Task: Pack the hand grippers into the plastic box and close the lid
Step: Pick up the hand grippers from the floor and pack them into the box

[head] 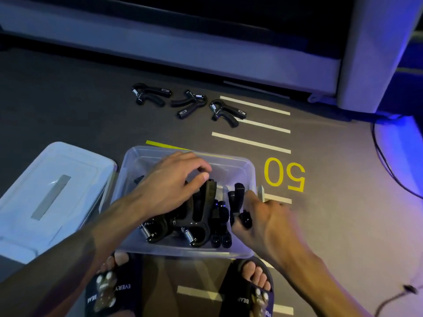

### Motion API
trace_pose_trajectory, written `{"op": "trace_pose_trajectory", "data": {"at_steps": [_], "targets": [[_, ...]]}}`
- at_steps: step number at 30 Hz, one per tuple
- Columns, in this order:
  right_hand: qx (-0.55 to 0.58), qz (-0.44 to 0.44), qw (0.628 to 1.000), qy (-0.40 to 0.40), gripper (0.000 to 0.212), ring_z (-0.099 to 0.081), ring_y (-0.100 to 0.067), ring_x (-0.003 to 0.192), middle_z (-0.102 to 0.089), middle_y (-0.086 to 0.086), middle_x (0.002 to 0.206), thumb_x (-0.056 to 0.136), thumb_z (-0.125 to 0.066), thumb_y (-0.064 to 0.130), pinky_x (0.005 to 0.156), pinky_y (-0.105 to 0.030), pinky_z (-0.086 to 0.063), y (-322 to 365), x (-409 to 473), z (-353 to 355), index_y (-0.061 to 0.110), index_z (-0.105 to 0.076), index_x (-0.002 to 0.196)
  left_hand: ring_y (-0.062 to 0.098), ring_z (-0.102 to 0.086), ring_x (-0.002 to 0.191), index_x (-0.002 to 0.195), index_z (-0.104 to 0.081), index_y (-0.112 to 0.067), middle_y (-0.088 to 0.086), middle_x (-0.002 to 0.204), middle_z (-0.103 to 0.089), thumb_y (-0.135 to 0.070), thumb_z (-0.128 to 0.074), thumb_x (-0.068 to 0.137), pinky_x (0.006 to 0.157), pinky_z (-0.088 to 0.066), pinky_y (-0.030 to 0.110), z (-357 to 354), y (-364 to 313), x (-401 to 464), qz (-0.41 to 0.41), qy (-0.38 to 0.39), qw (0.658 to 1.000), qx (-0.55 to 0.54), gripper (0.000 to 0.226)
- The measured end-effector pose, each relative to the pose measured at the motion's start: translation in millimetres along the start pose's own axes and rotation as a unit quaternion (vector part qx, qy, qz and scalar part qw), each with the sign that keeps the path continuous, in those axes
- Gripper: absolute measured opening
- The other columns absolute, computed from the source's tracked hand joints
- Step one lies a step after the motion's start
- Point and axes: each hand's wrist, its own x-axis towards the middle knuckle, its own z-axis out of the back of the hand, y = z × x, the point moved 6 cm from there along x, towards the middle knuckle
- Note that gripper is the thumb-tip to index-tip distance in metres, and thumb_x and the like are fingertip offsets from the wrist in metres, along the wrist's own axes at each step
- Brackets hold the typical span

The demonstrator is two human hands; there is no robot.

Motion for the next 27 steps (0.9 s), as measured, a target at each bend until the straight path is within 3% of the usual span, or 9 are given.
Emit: {"op": "trace_pose_trajectory", "data": {"at_steps": [7,14,19,23,27], "targets": [[-0.055,-0.01,0.99,0.127,0.041,-0.066,-0.032,0.096,-0.068,-0.006,0.103,0.095,-0.043,0.054,0.067,-0.034,-0.036,3.7,-1.0,-32.0,0.022,-0.044,0.121,0.006,-0.052,0.104,0.108,-0.065,-0.034,-0.021,0.103,-0.061,-0.036,-0.054,0.101,0.093,-0.044,0.034,-6.1,-2.7,-1.3,-0.015,-0.001,1.0,0.003,0.014],[-0.104,-0.001,0.969,0.224,0.04,-0.063,-0.028,0.108,-0.065,-0.003,0.116,0.09,-0.058,0.055,0.081,-0.031,-0.048,1.4,8.3,-43.0,0.026,-0.061,0.118,0.012,-0.05,0.102,0.107,-0.068,-0.035,-0.021,0.106,-0.064,-0.045,-0.053,0.094,0.091,-0.043,0.039,-31.2,-15.8,-7.2,-0.05,0.055,0.996,0.055,0.022],[-0.147,0.015,0.96,0.236,0.041,-0.063,-0.028,0.107,-0.063,-0.005,0.118,0.09,-0.062,0.05,0.073,-0.032,-0.042,7.8,13.6,-46.7,0.021,-0.057,0.12,0.012,-0.044,0.1,0.111,-0.067,-0.035,-0.019,0.107,-0.065,-0.045,-0.058,0.094,0.089,-0.041,0.038,-48.8,-19.2,-9.7,-0.065,0.088,0.991,0.079,0.021],[-0.095,-0.018,0.96,0.263,0.043,-0.063,-0.027,0.11,-0.063,-0.002,0.12,0.086,-0.066,0.049,0.084,-0.033,-0.05,0.3,17.3,-37.0,0.024,-0.059,0.121,0.011,-0.043,0.1,0.114,-0.068,-0.036,-0.02,0.11,-0.066,-0.045,-0.062,0.093,0.087,-0.041,0.036,-54.2,-19.3,-9.4,-0.071,0.096,0.988,0.093,0.024],[-0.083,-0.015,0.979,0.186,0.036,-0.06,-0.027,0.113,-0.062,-0.002,0.121,0.09,-0.062,0.043,0.082,-0.031,-0.047,-11.8,31.7,-15.9,0.025,-0.059,0.121,0.012,-0.044,0.101,0.114,-0.068,-0.037,-0.021,0.11,-0.067,-0.045,-0.065,0.091,0.087,-0.042,0.037,-57.1,-17.6,-8.4,-0.067,0.104,0.987,0.104,0.025]]}}
